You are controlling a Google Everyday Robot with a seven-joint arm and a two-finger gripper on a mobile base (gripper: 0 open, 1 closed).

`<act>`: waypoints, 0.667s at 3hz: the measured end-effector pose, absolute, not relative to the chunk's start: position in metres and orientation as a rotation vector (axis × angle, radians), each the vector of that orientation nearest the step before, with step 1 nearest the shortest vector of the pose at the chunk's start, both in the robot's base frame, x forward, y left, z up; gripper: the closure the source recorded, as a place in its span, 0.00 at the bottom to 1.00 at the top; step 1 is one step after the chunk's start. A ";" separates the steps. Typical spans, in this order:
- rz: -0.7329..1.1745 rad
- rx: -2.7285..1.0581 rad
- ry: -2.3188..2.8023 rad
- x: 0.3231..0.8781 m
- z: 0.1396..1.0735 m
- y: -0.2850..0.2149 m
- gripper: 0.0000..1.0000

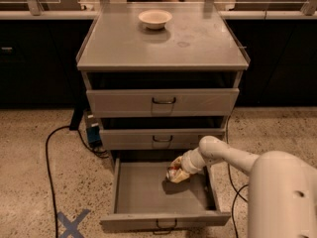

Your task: Pick coke can from bottom drawer and place on counter

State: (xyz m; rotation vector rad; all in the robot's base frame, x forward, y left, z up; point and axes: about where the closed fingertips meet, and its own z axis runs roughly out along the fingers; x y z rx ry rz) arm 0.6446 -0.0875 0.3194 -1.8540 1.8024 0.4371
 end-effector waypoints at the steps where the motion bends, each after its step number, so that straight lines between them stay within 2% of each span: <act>1: 0.425 -1.860 1.763 0.619 0.376 -0.063 1.00; 2: 0.470 -1.907 1.757 0.590 0.370 -0.054 1.00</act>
Offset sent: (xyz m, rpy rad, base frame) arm -0.0204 0.0209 0.0517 0.0111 -0.0302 0.0135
